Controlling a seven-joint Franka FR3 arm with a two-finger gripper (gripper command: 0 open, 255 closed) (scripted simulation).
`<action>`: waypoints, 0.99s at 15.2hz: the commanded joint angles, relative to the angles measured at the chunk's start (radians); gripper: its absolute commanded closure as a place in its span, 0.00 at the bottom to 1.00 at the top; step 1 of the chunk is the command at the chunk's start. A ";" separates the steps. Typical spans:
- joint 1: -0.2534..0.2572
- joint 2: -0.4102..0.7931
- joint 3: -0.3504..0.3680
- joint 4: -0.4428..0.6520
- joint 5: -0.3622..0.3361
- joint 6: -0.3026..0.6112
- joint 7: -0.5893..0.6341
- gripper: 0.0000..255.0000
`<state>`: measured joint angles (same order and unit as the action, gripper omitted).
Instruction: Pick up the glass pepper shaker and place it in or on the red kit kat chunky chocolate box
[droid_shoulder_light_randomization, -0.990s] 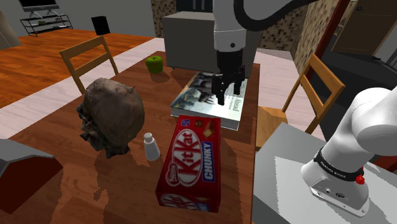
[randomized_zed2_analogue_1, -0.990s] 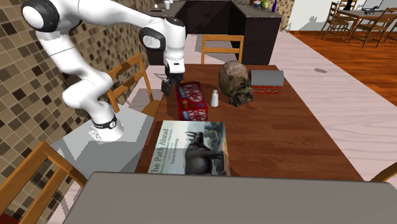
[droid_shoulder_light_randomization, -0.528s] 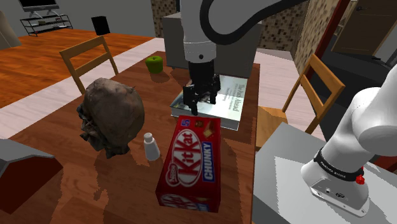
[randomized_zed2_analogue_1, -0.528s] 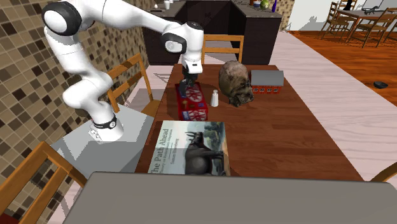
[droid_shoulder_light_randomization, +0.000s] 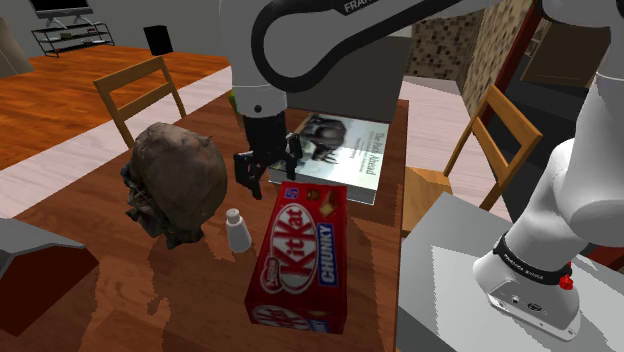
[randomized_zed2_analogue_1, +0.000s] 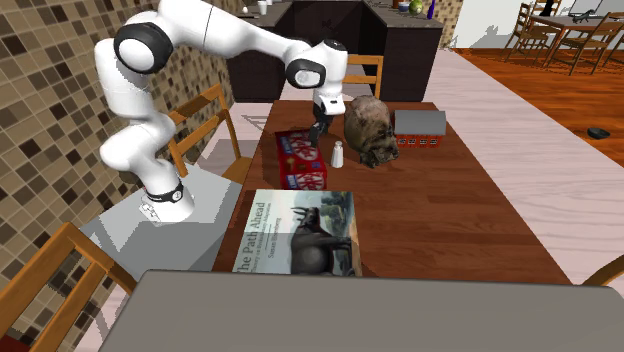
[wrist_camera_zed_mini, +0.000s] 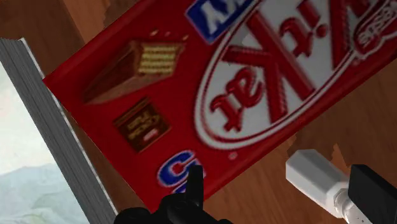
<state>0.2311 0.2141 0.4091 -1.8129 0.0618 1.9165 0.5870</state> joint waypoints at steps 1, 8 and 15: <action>0.027 0.082 0.005 0.083 -0.029 0.001 0.034 0.00; 0.111 0.288 0.001 0.320 -0.096 -0.023 0.101 0.00; 0.115 0.307 -0.002 0.259 -0.103 0.056 0.105 0.00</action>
<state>0.3507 0.4914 0.4150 -1.5297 -0.0401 1.9635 0.6910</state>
